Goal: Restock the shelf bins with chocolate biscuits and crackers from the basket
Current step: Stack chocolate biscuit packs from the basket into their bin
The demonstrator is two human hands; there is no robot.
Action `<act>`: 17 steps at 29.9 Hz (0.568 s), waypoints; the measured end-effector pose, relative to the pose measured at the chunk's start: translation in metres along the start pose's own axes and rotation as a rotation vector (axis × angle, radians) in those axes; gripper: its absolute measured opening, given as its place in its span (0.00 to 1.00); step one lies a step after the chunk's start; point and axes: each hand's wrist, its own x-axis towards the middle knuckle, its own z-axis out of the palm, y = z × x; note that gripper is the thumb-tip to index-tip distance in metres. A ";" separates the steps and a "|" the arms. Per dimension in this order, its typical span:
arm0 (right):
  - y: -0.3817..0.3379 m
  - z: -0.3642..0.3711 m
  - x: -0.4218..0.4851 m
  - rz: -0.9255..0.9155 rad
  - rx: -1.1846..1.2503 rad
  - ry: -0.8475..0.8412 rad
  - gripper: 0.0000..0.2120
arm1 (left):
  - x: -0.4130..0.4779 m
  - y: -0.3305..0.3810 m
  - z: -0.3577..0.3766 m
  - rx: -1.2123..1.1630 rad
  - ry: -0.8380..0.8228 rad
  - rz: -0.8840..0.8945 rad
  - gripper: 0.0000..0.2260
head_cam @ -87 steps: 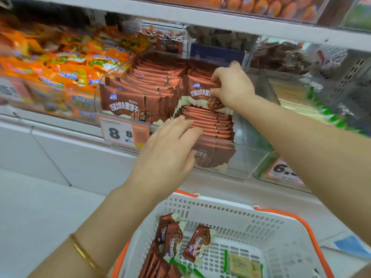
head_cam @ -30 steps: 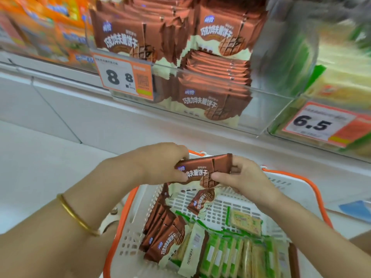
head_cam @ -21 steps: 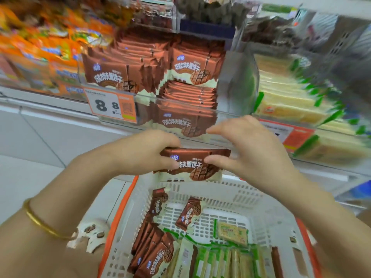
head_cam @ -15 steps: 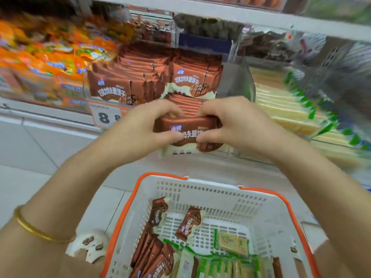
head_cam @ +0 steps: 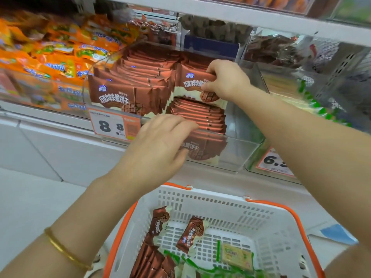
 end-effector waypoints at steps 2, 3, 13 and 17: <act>-0.001 0.000 -0.001 -0.026 -0.009 0.036 0.14 | 0.000 -0.001 0.001 0.006 0.014 0.009 0.20; -0.002 0.002 -0.002 -0.044 -0.035 0.042 0.16 | 0.000 -0.001 0.002 0.013 0.016 0.011 0.20; -0.006 0.012 -0.010 -0.073 -0.384 0.210 0.31 | -0.004 -0.003 0.006 0.035 0.035 0.044 0.23; -0.003 0.005 -0.015 -0.083 -0.348 0.209 0.30 | -0.008 0.001 0.007 0.031 0.082 0.040 0.22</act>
